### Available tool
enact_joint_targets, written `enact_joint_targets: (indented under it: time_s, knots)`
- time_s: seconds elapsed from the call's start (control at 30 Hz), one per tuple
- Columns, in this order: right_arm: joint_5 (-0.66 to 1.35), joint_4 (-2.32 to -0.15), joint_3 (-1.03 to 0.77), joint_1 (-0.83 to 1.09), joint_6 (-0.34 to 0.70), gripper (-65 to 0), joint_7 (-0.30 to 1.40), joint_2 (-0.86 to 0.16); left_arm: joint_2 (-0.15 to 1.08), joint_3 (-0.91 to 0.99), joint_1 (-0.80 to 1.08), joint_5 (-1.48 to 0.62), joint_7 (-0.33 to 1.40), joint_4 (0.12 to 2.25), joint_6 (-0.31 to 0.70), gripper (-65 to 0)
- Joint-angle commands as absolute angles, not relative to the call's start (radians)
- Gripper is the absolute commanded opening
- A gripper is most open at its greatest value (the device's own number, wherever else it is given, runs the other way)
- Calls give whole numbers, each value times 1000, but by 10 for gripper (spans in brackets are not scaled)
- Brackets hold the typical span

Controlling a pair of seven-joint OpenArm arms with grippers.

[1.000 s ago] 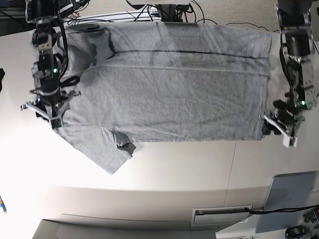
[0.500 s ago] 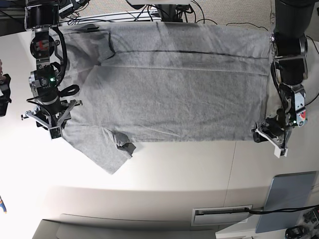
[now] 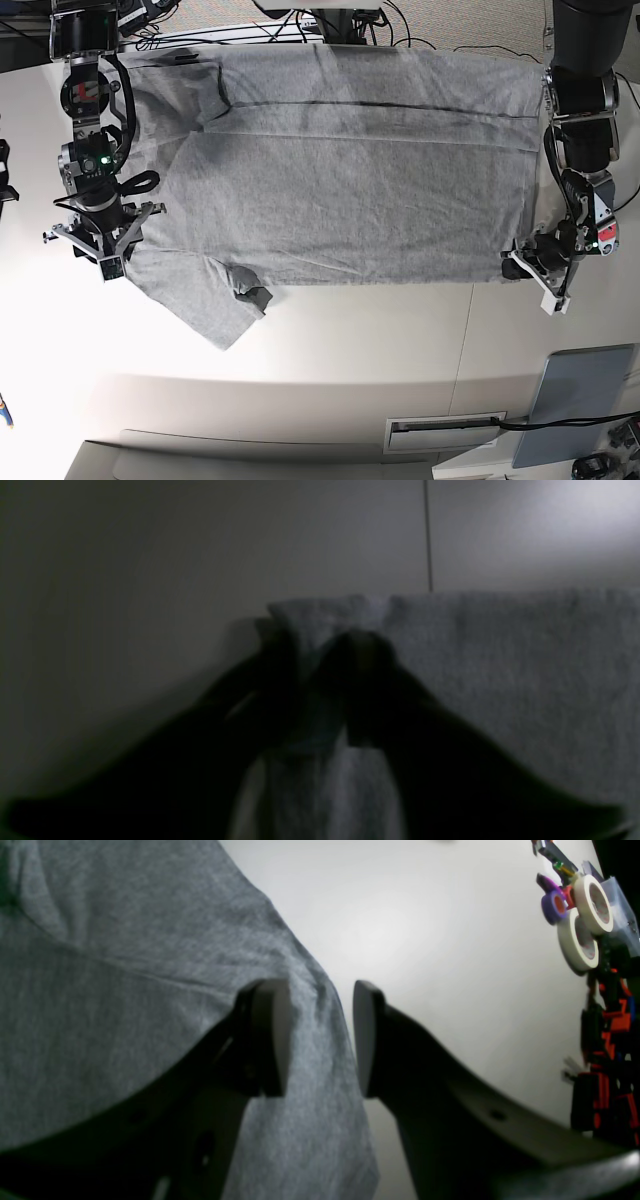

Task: Fold the T-shirt properly
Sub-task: 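Grasp the hem with both grippers and fold it up onto the shoulder fold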

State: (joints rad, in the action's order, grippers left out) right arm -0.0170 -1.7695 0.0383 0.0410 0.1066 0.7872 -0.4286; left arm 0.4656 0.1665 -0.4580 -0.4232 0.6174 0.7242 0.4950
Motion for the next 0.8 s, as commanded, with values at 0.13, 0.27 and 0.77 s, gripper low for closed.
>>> enact_joint_targets:
  time_s: [0.13,0.27,0.77]
  knots:
    - [-22,-1677,31,-76,124,-435,727,-442,479,169,-476,-418,632,733,499,-650]
    - [18,-1501,34,-223,155,-435,727,-435,479,169,-472,-418,631,733,499,-650]
    - [-42,-635,33,-752,401,-435,755,-295,466,169,-443,-411,629,733,499,-650]
